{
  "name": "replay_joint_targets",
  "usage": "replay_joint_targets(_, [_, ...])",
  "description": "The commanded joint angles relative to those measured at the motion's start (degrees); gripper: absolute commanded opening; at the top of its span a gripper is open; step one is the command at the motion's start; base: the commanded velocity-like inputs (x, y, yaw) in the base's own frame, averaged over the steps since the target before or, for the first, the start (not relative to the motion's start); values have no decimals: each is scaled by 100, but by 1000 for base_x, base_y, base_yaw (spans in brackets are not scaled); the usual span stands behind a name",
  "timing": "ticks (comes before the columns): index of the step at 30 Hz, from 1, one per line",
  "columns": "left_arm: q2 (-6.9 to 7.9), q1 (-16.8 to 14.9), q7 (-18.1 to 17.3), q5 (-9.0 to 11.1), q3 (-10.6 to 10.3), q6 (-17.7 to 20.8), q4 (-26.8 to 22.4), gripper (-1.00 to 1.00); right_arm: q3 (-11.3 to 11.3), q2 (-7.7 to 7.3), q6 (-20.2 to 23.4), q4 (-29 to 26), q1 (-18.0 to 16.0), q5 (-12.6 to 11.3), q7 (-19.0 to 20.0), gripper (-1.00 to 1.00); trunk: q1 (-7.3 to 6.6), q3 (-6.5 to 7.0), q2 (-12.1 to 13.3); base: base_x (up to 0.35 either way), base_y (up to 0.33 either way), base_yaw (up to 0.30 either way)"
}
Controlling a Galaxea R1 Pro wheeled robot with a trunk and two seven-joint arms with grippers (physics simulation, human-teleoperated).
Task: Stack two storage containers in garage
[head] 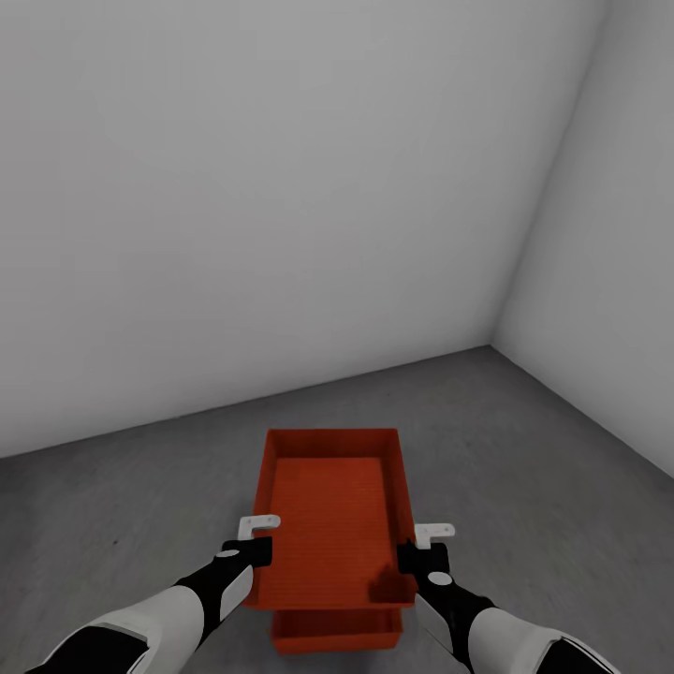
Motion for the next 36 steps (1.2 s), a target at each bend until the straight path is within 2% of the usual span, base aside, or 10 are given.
replay_joint_targets(1, [82,-11,459,-17,353,-162,-14,-100,111,-1,16,-2,4,-65,42,-100,3,-6,-3,273,0,0])
replay_joint_targets(12, [82,-11,459,-17,350,-162,-14,-100,111,-1,15,-2,4,-66,42,-100,3,-15,-3,48,0,0])
replay_joint_targets(36, [82,-11,459,-16,350,-162,-16,-100,111,-1,16,-2,4,-63,42,-100,3,-219,-3,0,0,0])
